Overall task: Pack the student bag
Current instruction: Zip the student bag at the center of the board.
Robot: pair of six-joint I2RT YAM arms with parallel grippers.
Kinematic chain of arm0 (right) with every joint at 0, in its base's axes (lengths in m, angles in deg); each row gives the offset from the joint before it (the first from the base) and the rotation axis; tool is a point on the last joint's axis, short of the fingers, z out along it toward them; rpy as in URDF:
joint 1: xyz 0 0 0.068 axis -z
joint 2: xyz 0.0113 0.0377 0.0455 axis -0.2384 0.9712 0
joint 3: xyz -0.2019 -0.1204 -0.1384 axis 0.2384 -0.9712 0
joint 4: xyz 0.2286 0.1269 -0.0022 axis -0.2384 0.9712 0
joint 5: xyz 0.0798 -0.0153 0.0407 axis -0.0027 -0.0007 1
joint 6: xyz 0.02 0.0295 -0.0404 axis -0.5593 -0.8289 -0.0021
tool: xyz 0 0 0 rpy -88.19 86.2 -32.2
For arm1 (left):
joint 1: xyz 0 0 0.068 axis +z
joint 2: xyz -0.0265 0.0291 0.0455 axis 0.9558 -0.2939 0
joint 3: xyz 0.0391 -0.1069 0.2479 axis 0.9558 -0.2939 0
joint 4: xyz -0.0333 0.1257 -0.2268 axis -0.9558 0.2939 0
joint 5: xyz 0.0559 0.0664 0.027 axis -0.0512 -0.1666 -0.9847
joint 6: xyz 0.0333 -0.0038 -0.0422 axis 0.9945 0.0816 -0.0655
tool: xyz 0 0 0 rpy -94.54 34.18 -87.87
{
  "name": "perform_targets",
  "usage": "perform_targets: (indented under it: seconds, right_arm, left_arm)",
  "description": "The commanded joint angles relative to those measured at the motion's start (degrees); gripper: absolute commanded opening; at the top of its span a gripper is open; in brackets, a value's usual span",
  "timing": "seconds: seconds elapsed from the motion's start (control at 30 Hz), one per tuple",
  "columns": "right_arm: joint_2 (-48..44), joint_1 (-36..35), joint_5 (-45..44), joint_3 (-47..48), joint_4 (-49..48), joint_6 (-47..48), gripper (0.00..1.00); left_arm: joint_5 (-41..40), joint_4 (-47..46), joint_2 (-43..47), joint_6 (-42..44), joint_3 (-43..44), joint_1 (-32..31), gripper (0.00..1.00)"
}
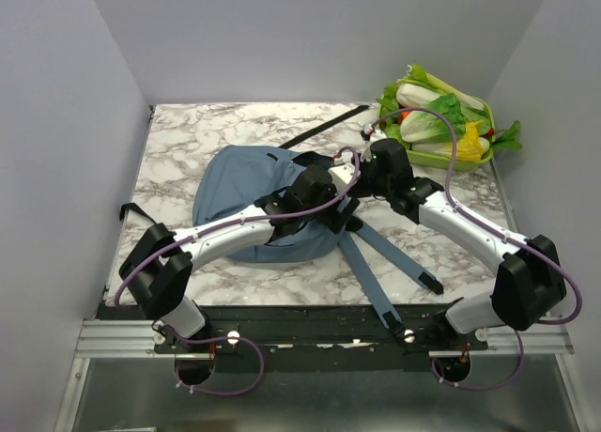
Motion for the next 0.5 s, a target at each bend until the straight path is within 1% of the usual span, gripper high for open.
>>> perform_targets:
  seconds: [0.0,0.07,0.1,0.17,0.2,0.27,0.3,0.33,0.37,0.47]
  right_arm:
    - [-2.8,0.3,4.6,-1.4,-2.5,-1.5,0.01]
    - [-3.4,0.3,4.8,-1.7,-2.6,-1.9,0.01]
    - [-3.5,0.3,4.8,-1.8,-2.6,-1.8,0.01]
    - [-3.8,0.3,4.6,-1.8,-2.6,-1.7,0.01]
    - [-3.8,0.3,4.3,-1.8,-2.6,-1.5,0.01]
    - [-3.6,0.5,4.1,-1.7,-2.6,-1.4,0.01]
    - [-3.6,0.5,4.1,-1.6,-2.6,-1.4,0.01]
    - [-3.4,0.7,4.1,-1.5,-2.6,-1.4,0.01]
    - [-3.1,0.7,4.0,-1.4,-2.6,-1.3,0.01]
    - [-1.7,1.0,3.8,-0.8,-2.6,-1.2,0.01]
  left_arm:
    - [-7.5,-4.4,-3.3,4.2,3.7,-0.1,0.98]
    - [-7.5,-4.0,-4.3,5.6,4.1,-0.1,0.94]
    - [-6.9,-3.9,-4.9,6.0,4.0,-0.1,0.87]
    - [-5.8,-3.8,-5.0,5.8,3.0,-0.1,0.78]
    - [-4.4,-3.6,-4.7,5.4,2.7,-0.1,0.64]
    - [-3.8,-3.2,-4.3,5.0,1.0,-0.2,0.52]
    - [-3.6,-3.0,-3.4,4.8,0.3,-0.2,0.42]
    - [-3.2,-2.9,-2.8,4.8,-0.5,-0.2,0.4]
    - [-3.1,-2.9,-2.2,4.7,-2.0,-0.5,0.39]
    - [-2.6,-2.8,0.2,4.7,-4.4,-0.9,0.41]
